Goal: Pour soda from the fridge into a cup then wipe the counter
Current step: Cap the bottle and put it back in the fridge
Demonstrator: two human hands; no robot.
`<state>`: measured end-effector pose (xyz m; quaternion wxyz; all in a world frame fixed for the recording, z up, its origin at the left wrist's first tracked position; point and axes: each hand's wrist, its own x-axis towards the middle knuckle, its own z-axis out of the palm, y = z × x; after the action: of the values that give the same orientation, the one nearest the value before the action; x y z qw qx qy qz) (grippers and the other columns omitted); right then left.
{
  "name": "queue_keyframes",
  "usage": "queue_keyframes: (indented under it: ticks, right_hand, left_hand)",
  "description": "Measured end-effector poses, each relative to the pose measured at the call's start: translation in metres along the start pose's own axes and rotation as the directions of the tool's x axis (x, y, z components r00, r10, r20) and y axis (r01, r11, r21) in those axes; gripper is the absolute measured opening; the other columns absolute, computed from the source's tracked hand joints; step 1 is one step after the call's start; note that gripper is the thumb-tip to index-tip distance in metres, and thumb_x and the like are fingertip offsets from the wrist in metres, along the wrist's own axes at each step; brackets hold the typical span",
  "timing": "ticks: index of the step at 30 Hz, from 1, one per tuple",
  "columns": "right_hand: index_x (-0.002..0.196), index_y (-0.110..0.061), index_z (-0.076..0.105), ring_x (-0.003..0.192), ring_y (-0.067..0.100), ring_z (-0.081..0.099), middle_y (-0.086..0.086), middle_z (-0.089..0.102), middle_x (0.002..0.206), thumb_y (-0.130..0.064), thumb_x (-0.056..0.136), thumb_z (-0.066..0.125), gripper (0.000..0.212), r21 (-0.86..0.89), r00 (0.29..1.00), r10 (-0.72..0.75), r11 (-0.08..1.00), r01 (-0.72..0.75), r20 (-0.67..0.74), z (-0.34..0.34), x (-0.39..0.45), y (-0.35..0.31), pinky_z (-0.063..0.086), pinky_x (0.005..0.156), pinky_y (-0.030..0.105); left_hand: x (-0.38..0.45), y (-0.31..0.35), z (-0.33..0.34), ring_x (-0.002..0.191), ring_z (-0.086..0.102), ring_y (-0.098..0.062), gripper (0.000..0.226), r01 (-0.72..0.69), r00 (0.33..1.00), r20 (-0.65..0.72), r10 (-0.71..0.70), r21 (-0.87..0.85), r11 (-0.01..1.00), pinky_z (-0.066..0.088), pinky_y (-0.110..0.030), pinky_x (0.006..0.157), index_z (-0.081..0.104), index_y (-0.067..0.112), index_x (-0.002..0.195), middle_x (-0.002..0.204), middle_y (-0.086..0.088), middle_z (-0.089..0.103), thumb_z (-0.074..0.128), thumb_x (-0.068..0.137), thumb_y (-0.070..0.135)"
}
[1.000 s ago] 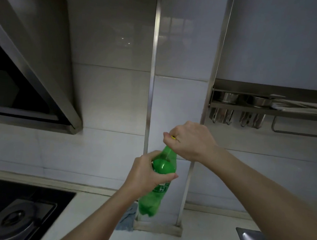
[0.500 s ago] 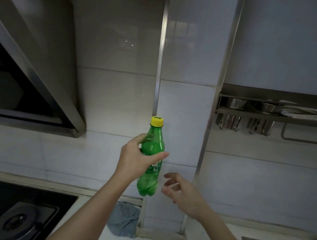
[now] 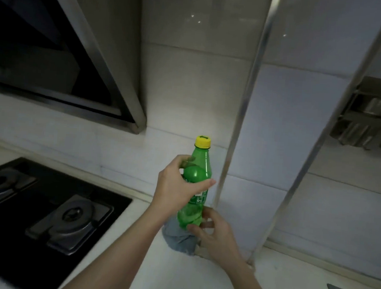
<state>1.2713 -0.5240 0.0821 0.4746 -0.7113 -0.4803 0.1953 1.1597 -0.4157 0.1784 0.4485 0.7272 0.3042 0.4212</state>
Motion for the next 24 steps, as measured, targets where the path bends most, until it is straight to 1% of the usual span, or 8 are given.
queue_keyframes:
  ticks: [4, 7, 8, 11, 13, 17, 21, 24]
  right_hand:
    - [0.098, -0.045, 0.060, 0.088, -0.002, 0.065, -0.021, 0.070, 0.097, -0.029, 0.080, 0.079, 0.031, 0.034, 0.997, -0.038, 0.999, 0.036, 0.067, 0.022, -0.004, -0.006, 0.051, 0.076, 0.021]
    - [0.100, -0.044, 0.062, 0.088, -0.002, 0.065, -0.025, 0.069, 0.097, -0.049, 0.070, 0.077, 0.034, 0.049, 0.987, -0.090, 0.995, 0.084, 0.134, 0.039, -0.009, -0.016, 0.052, 0.076, 0.023]
    - [0.101, -0.043, 0.063, 0.087, -0.002, 0.065, -0.024, 0.069, 0.098, -0.051, 0.068, 0.078, 0.038, 0.063, 0.981, -0.102, 0.994, 0.093, 0.163, 0.046, -0.012, -0.020, 0.053, 0.074, 0.023]
    - [0.103, -0.041, 0.063, 0.085, -0.003, 0.065, -0.021, 0.069, 0.098, -0.043, 0.070, 0.084, 0.038, 0.119, 0.950, -0.166, 0.983, 0.139, 0.265, 0.068, -0.025, -0.037, 0.049, 0.067, 0.013]
    - [0.105, -0.038, 0.063, 0.085, -0.001, 0.066, -0.022, 0.068, 0.101, -0.045, 0.071, 0.082, 0.040, 0.158, 0.920, -0.208, 0.974, 0.163, 0.331, 0.084, -0.038, -0.046, 0.048, 0.067, 0.013]
    - [0.106, -0.037, 0.061, 0.084, -0.001, 0.066, -0.023, 0.067, 0.102, -0.043, 0.072, 0.083, 0.041, 0.219, 0.834, -0.266, 0.959, 0.178, 0.484, 0.120, -0.072, -0.059, 0.046, 0.065, 0.011]
    - [0.108, -0.038, 0.060, 0.086, -0.004, 0.064, -0.025, 0.066, 0.102, -0.045, 0.072, 0.082, 0.043, 0.261, 0.712, -0.319, 0.946, 0.194, 0.625, 0.156, -0.115, -0.079, 0.044, 0.064, 0.008]
    - [0.109, -0.037, 0.060, 0.087, -0.006, 0.063, -0.022, 0.066, 0.103, -0.048, 0.072, 0.081, 0.044, 0.289, 0.615, -0.365, 0.931, 0.225, 0.699, 0.183, -0.143, -0.100, 0.043, 0.064, 0.007]
  left_hand:
    - [-0.018, -0.006, -0.023, 0.095, 0.068, -0.009, 0.062, 0.049, 0.995, -0.093, -0.046, 0.034, 0.998, 0.058, -0.039, 0.085, 0.061, 0.029, 0.107, 0.104, 0.014, 0.069, 0.092, 0.057, 0.049]
    - [-0.039, -0.003, -0.042, 0.095, 0.069, -0.011, 0.064, 0.064, 0.982, -0.179, -0.054, 0.051, 0.997, 0.058, -0.041, 0.084, 0.061, 0.030, 0.107, 0.105, 0.013, 0.069, 0.091, 0.054, 0.052]
    - [-0.049, -0.001, -0.049, 0.095, 0.069, -0.010, 0.065, 0.071, 0.975, -0.217, -0.057, 0.057, 0.996, 0.058, -0.042, 0.084, 0.061, 0.030, 0.107, 0.104, 0.012, 0.070, 0.090, 0.054, 0.053]
    - [-0.080, 0.006, -0.074, 0.095, 0.068, -0.006, 0.064, 0.111, 0.937, -0.340, -0.075, 0.087, 0.990, 0.058, -0.039, 0.086, 0.062, 0.030, 0.110, 0.104, 0.012, 0.070, 0.092, 0.057, 0.048]
    - [-0.105, 0.010, -0.090, 0.095, 0.068, -0.004, 0.065, 0.144, 0.906, -0.415, -0.082, 0.120, 0.982, 0.058, -0.038, 0.087, 0.063, 0.029, 0.112, 0.103, 0.012, 0.071, 0.092, 0.057, 0.049]
    - [-0.163, 0.012, -0.119, 0.093, 0.068, -0.003, 0.064, 0.231, 0.832, -0.545, -0.100, 0.177, 0.957, 0.058, -0.036, 0.086, 0.063, 0.028, 0.110, 0.100, 0.012, 0.071, 0.092, 0.057, 0.048]
    - [-0.225, 0.017, -0.153, 0.094, 0.066, -0.002, 0.062, 0.326, 0.732, -0.673, -0.109, 0.205, 0.923, 0.056, -0.036, 0.087, 0.062, 0.029, 0.109, 0.100, 0.014, 0.070, 0.091, 0.059, 0.048]
    - [-0.267, 0.022, -0.178, 0.096, 0.067, -0.004, 0.064, 0.373, 0.656, -0.747, -0.108, 0.197, 0.907, 0.058, -0.040, 0.086, 0.061, 0.031, 0.110, 0.101, 0.014, 0.070, 0.089, 0.056, 0.053]
